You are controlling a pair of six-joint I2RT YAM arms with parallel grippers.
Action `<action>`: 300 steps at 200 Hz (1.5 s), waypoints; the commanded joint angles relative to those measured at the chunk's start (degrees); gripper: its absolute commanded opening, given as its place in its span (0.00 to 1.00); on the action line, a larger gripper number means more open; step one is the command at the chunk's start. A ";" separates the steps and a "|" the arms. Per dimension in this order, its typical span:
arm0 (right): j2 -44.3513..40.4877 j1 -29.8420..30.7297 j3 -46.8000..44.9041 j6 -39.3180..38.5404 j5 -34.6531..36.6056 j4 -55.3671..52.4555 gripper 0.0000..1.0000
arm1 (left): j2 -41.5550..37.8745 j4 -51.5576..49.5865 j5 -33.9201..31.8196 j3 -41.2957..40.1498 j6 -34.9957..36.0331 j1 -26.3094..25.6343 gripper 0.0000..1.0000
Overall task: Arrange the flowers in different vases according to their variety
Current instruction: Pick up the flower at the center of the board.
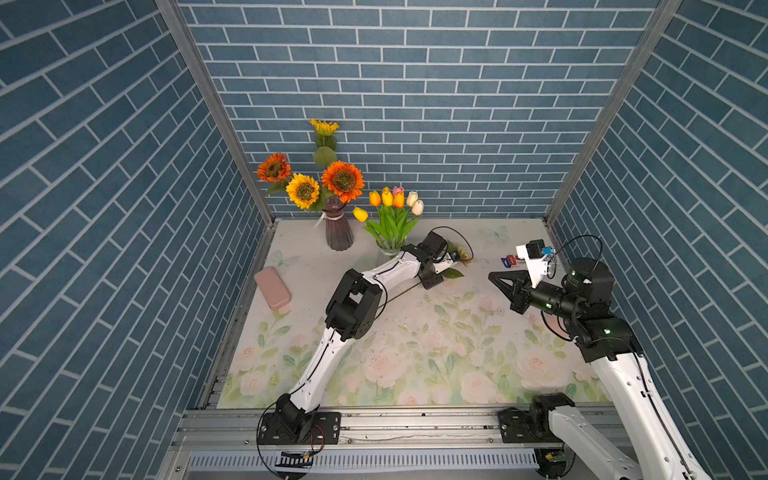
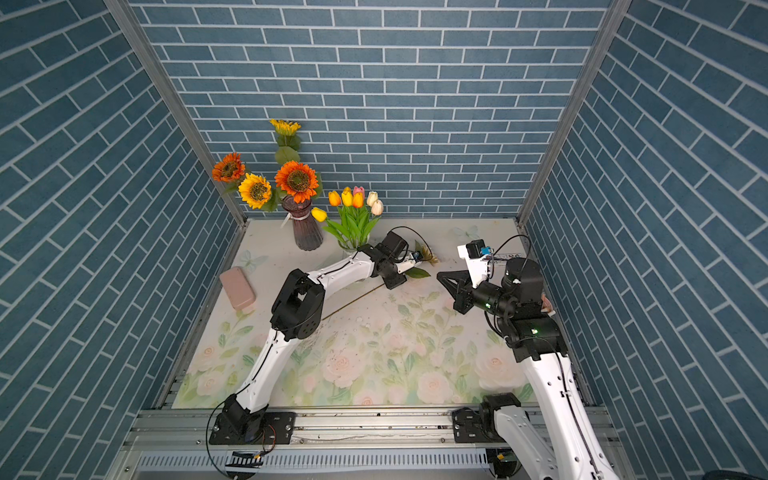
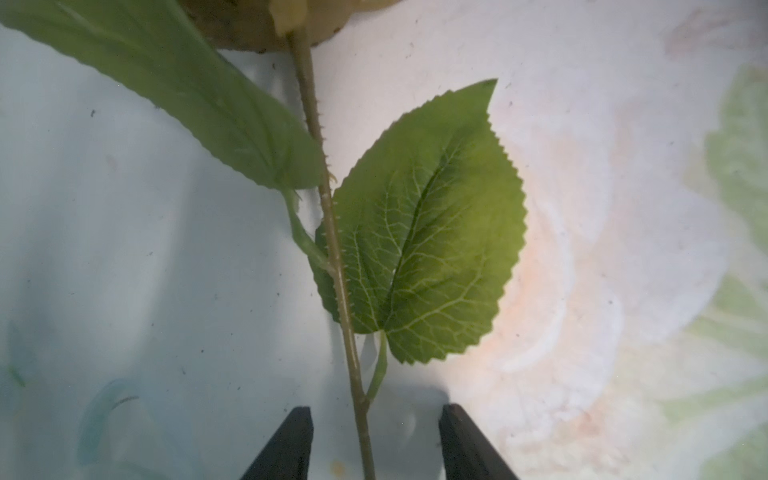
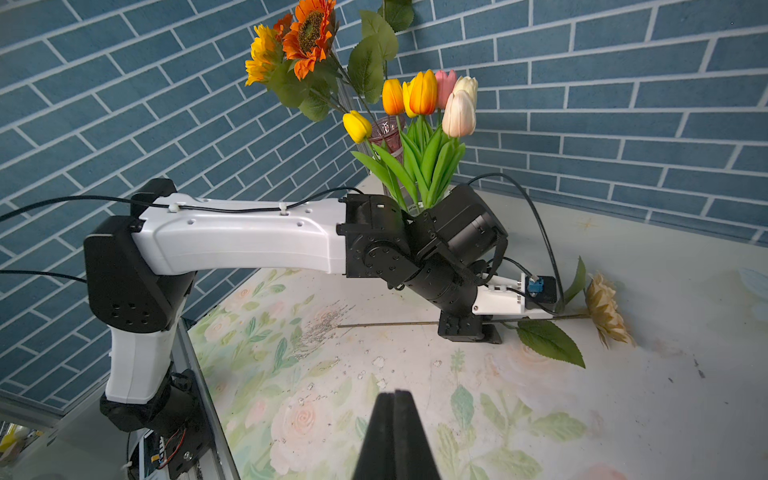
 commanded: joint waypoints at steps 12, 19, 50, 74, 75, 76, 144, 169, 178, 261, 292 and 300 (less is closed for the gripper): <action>-0.35 -0.19 1.61 -1.06 -0.35 -0.15 0.01 | 1.98 -2.56 -0.34 1.32 1.72 0.67 0.53; -0.46 -0.16 1.73 -1.08 -0.26 -0.22 0.01 | 2.34 -2.78 0.06 1.63 1.83 0.76 0.52; -0.55 -0.21 1.78 -1.03 0.19 -0.52 0.01 | 4.59 -5.06 1.76 2.84 2.15 0.77 0.36; -0.53 -0.19 1.97 -1.12 0.55 -0.67 0.01 | 5.95 -6.30 1.91 2.80 2.14 0.77 0.27; -0.54 -0.16 1.96 -1.12 0.58 -0.69 0.00 | 5.97 -6.33 1.96 2.82 2.13 0.77 0.27; -0.55 -0.19 1.95 -1.12 0.59 -0.71 0.01 | 5.97 -6.35 1.94 2.82 2.16 0.72 0.27; -0.20 -0.17 2.48 -1.38 0.78 -0.81 0.01 | 5.98 -6.41 2.74 1.83 2.27 0.71 0.00; -0.16 -0.20 2.65 -1.34 0.97 -0.91 0.01 | 5.31 -6.03 3.54 1.95 1.94 0.72 0.00; -0.20 -0.14 2.61 -1.42 1.03 -1.01 0.01 | 4.85 -5.78 4.29 1.84 1.77 0.72 0.00; -1.24 -0.19 2.91 -1.29 2.48 -1.51 0.01 | -3.94 -0.43 10.31 -4.43 -1.00 0.50 0.00; -2.36 -0.21 2.91 -1.25 3.58 -2.05 0.02 | -8.83 0.64 11.30 -7.66 -1.64 0.34 0.00; -2.63 -0.22 2.85 -1.29 3.84 -2.21 0.02 | -10.39 0.99 11.43 -8.70 -1.75 0.17 0.00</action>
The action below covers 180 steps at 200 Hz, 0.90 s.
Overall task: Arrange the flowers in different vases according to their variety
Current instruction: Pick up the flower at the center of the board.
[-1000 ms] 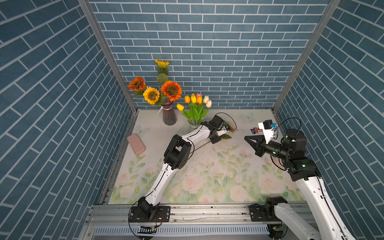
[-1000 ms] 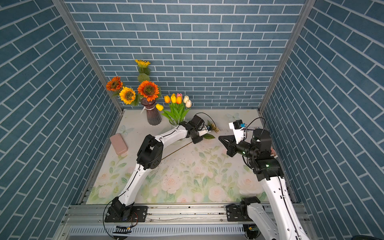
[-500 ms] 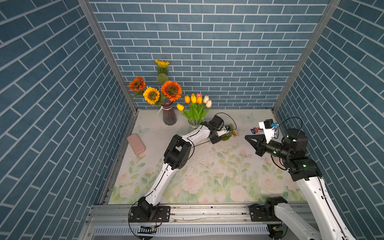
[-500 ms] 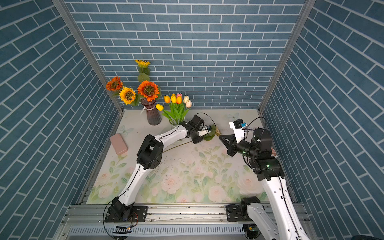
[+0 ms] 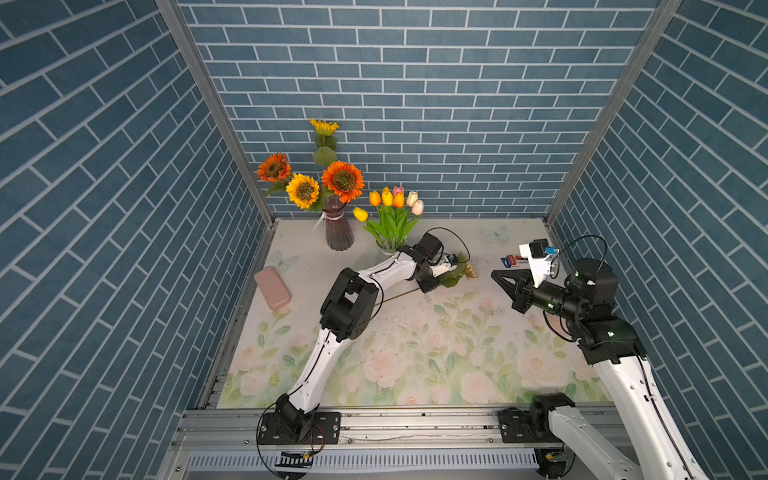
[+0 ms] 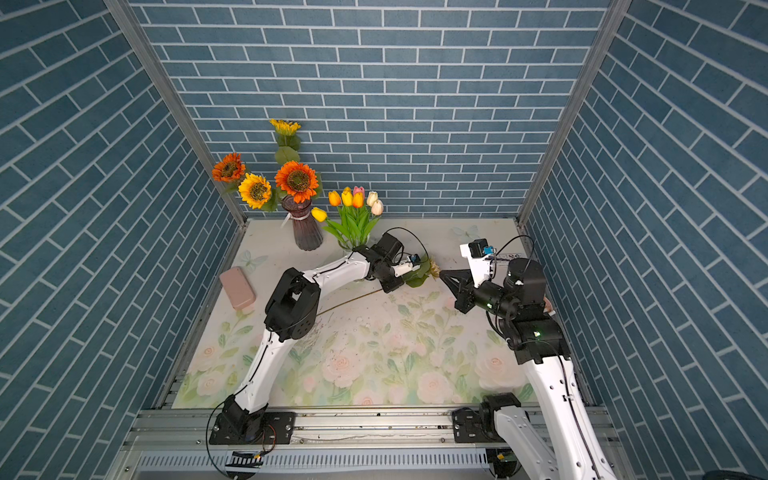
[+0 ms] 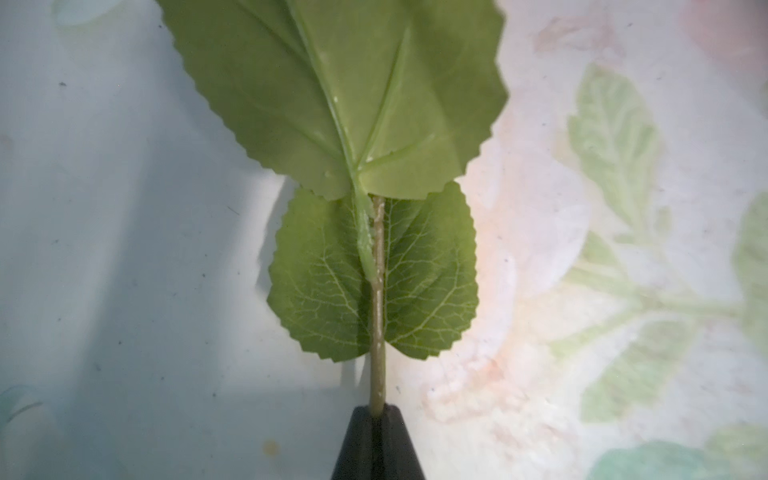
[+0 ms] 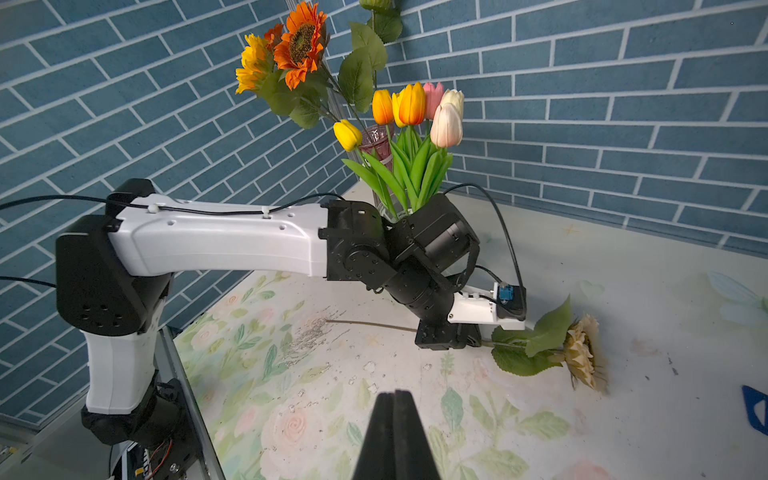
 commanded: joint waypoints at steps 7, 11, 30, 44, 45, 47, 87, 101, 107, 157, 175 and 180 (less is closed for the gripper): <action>-1.50 -0.15 1.97 -1.29 1.44 -1.32 0.02 | -7.25 1.20 2.08 -3.13 -1.05 -0.51 0.00; -1.53 -0.20 1.99 -1.30 1.56 -1.40 0.02 | -8.10 1.42 2.12 -3.83 -1.07 -0.59 0.00; -1.93 -0.18 1.93 -1.21 1.95 -1.50 0.02 | -12.86 2.84 2.84 -7.24 -1.42 -0.79 0.00; -2.24 -0.21 1.98 -1.12 2.07 -1.66 0.01 | -16.87 4.42 3.66 -10.31 -1.87 -0.82 0.00; -2.29 -0.17 1.97 -1.12 2.07 -1.62 0.01 | -17.12 4.56 3.73 -10.58 -1.88 -0.81 0.00; -2.42 -0.21 2.02 -1.12 2.17 -1.66 0.01 | -17.77 4.81 3.86 -11.00 -1.97 -0.86 0.00; -4.18 -0.19 2.32 -0.86 2.78 -2.23 0.02 | -29.38 7.83 4.41 -19.02 -2.25 -0.61 0.00; -4.81 -0.17 2.37 -0.94 3.01 -2.63 0.01 | -32.95 8.03 4.02 -20.77 -2.49 -0.29 0.00; -5.04 -0.22 2.40 -0.92 3.18 -2.76 0.01 | -34.56 8.03 3.72 -21.37 -2.59 -0.11 0.00; -6.30 -0.15 2.32 -1.46 3.18 -2.95 0.01 | -51.70 16.25 4.77 -30.77 -5.88 3.29 0.00; -6.19 -0.21 1.99 -1.74 2.42 -2.60 0.01 | -59.89 22.34 7.98 -36.20 -7.98 6.20 0.00; -6.06 -0.16 1.82 -1.74 2.06 -2.43 0.01 | -62.19 24.13 9.25 -37.87 -8.66 7.26 0.00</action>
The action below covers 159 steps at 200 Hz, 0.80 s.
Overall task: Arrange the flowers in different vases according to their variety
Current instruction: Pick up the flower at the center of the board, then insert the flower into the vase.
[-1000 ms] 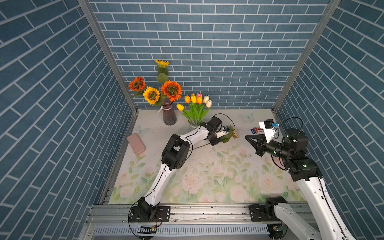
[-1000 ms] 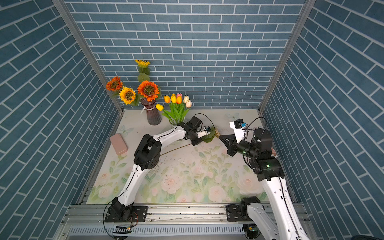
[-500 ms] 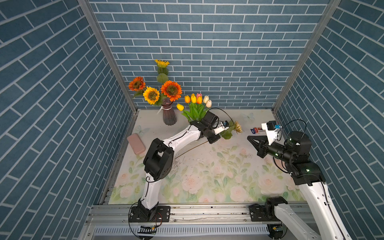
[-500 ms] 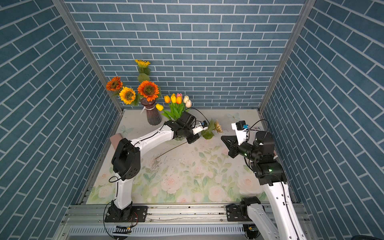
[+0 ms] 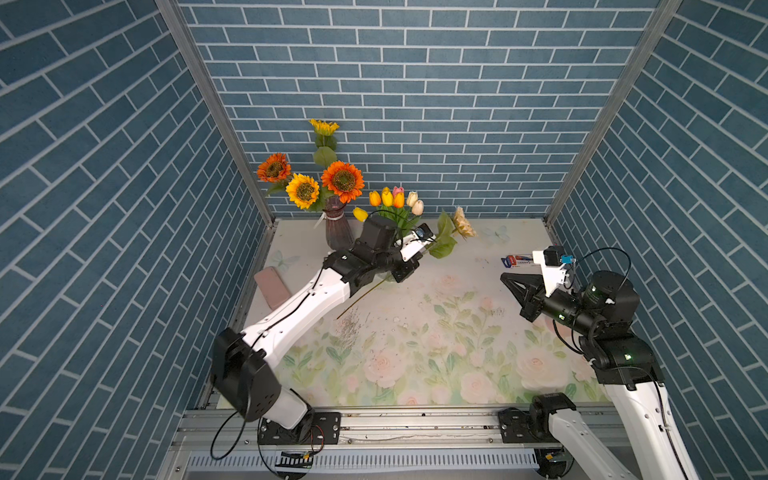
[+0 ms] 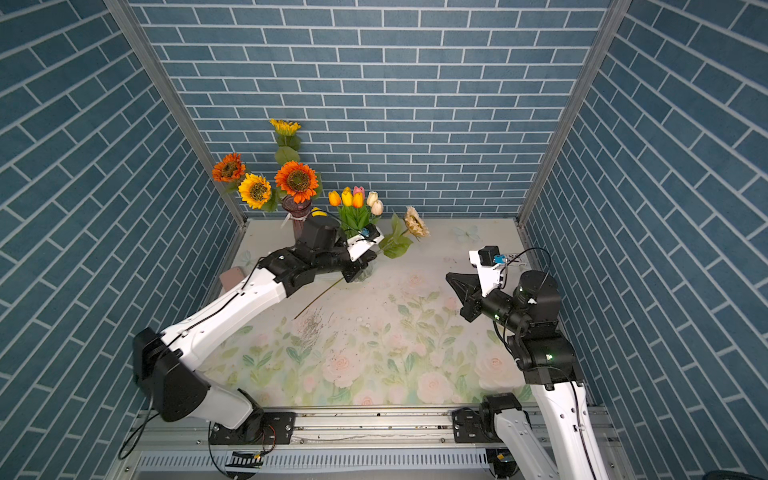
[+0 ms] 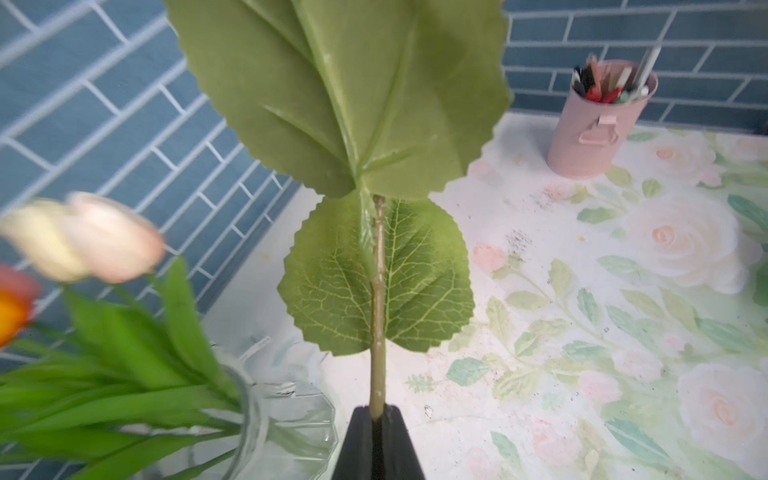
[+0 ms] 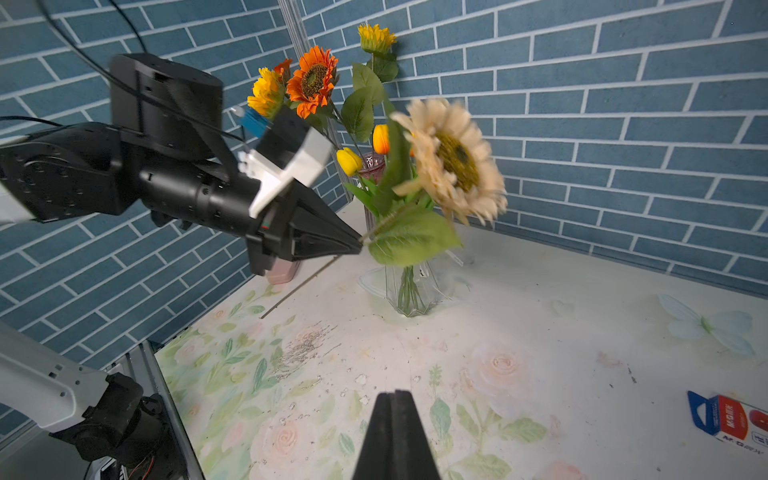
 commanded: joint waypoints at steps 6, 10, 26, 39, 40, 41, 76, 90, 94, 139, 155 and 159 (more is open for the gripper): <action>-0.03 -0.19 0.77 -1.78 -1.19 -0.02 0.01 | -11.29 12.14 6.65 -6.97 -4.75 5.25 0.00; 0.08 -0.19 0.63 -1.72 -1.55 0.17 0.01 | -12.92 13.71 8.12 -8.28 -5.51 6.47 0.00; 0.46 -0.14 -0.08 -2.01 -3.87 1.41 0.01 | -18.42 18.89 13.67 -12.32 -9.21 11.68 0.00; 0.57 -0.20 -0.73 -2.48 -7.11 3.07 0.01 | -21.54 21.67 16.32 -14.43 -11.41 15.32 0.00; 0.61 -0.21 -0.75 -2.48 -7.46 3.19 0.01 | -21.70 21.83 16.41 -14.54 -11.56 15.53 0.00; 0.64 -0.22 -0.76 -2.48 -7.77 3.33 0.01 | -21.87 21.95 16.54 -14.64 -11.68 15.72 0.00; 4.19 -0.17 -0.40 -2.65 -18.47 6.10 0.03 | -24.72 28.20 21.83 -16.32 -15.33 23.39 0.00; 6.23 -0.13 0.50 -2.66 -18.49 5.92 0.03 | -24.36 31.93 24.32 -15.99 -17.80 27.05 0.00; 6.70 0.02 0.67 -2.66 -18.37 6.03 0.03 | -24.23 33.09 24.87 -15.82 -18.61 27.90 0.00; 9.66 1.03 1.36 -2.18 -18.11 8.28 0.04 | -23.12 42.30 25.80 -11.70 -22.47 34.02 0.00; 10.81 1.84 1.00 -2.00 -17.02 8.66 0.04 | -23.85 45.93 23.82 -12.12 -23.99 35.18 0.00; 11.07 2.06 0.92 -1.98 -16.69 8.71 0.04 | -24.19 47.27 23.02 -12.69 -24.57 35.37 0.00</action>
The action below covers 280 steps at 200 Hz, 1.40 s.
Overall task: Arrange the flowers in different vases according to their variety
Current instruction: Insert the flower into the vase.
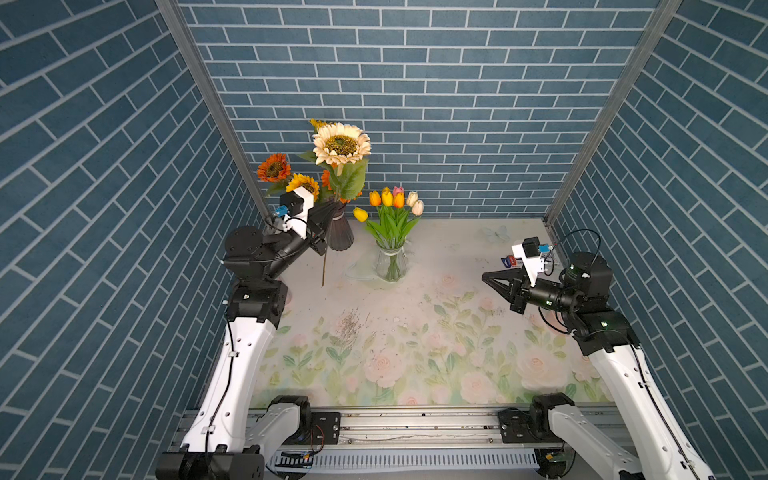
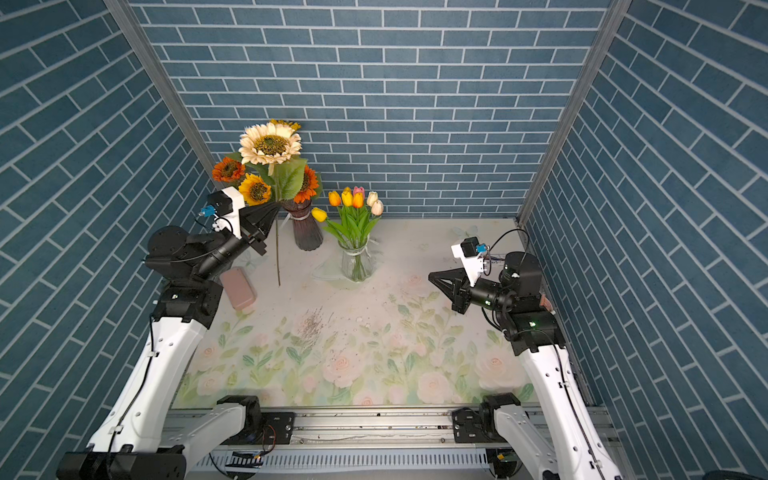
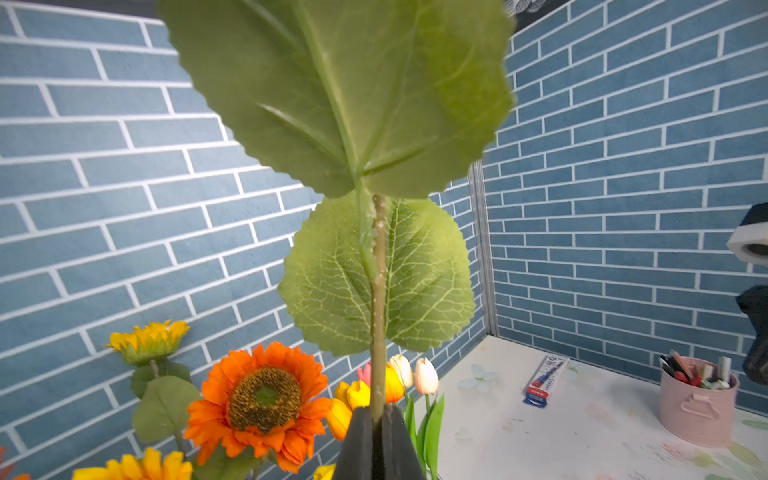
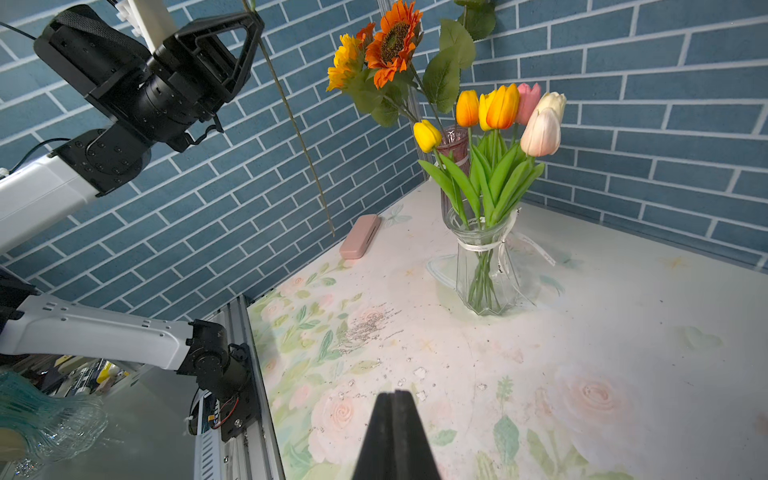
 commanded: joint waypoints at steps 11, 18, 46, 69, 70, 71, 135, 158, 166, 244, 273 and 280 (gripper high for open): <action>1.49 1.86 1.04 -0.73 0.53 2.69 0.04 | -2.59 14.67 -3.50 -1.35 -5.80 2.12 0.00; 1.74 2.26 0.88 -0.72 0.84 2.79 0.04 | -3.46 18.16 -5.39 -3.44 -7.19 2.36 0.00; 2.46 3.03 0.90 -0.99 1.57 3.06 0.04 | -6.57 29.97 -13.33 -11.50 -11.85 2.68 0.00; 2.91 3.10 0.90 -1.25 1.65 2.95 0.04 | -8.24 36.40 -18.00 -15.70 -14.59 2.75 0.00; 2.95 3.10 0.88 -1.26 1.61 2.97 0.04 | -8.34 36.58 -18.23 -15.81 -14.68 2.76 0.00; 3.02 3.10 0.91 -1.30 1.64 2.93 0.04 | -8.39 36.84 -18.44 -16.08 -14.68 2.77 0.00; 5.10 3.89 0.81 -1.43 1.28 3.52 0.04 | -10.90 46.90 -27.96 -21.92 -17.43 4.74 0.00; 5.61 4.31 0.88 -1.26 1.48 3.43 0.04 | -10.24 55.29 -31.21 -26.05 -21.38 7.21 0.00; 5.70 4.48 0.88 -1.25 1.57 3.37 0.04 | -9.59 59.00 -32.87 -27.54 -23.40 8.24 0.00; 7.03 4.69 1.30 -1.21 2.62 2.46 0.04 | 2.05 84.61 -44.05 -34.47 -30.39 12.88 0.00; 8.42 4.69 2.29 -1.35 3.01 1.96 0.03 | 6.13 88.91 -48.41 -35.15 -30.26 13.03 0.00; 8.77 4.75 2.50 -1.29 3.19 1.85 0.03 | 6.68 88.96 -49.59 -35.17 -30.26 12.98 0.00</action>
